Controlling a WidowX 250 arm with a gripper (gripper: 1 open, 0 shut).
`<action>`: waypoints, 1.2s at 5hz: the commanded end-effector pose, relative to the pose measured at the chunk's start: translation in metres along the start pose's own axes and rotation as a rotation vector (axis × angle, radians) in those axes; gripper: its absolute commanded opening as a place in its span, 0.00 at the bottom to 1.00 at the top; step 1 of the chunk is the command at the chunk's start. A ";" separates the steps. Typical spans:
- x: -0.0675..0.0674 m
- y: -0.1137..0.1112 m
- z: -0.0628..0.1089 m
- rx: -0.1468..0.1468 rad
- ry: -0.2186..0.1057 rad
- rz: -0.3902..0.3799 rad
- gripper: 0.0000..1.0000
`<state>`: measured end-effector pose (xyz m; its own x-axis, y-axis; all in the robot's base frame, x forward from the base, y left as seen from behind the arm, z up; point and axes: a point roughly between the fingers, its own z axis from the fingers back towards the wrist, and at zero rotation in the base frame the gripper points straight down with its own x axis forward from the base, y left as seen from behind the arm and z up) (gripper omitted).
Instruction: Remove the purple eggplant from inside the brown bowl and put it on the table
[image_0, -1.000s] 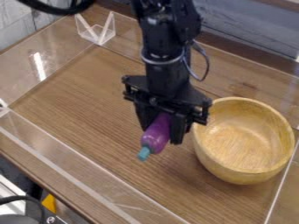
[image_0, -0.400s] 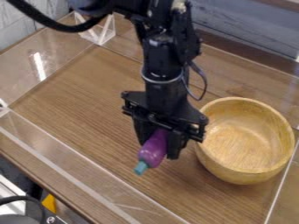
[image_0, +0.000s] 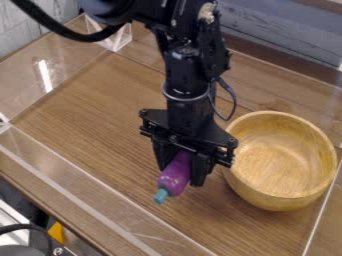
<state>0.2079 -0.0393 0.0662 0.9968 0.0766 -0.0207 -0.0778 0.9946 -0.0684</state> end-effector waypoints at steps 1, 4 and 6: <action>0.001 -0.002 0.002 -0.001 -0.013 -0.006 0.00; -0.002 -0.001 -0.001 0.006 0.007 0.004 1.00; -0.002 0.004 0.003 0.015 0.003 0.018 1.00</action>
<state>0.2008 -0.0365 0.0599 0.9938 0.0906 -0.0647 -0.0938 0.9944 -0.0485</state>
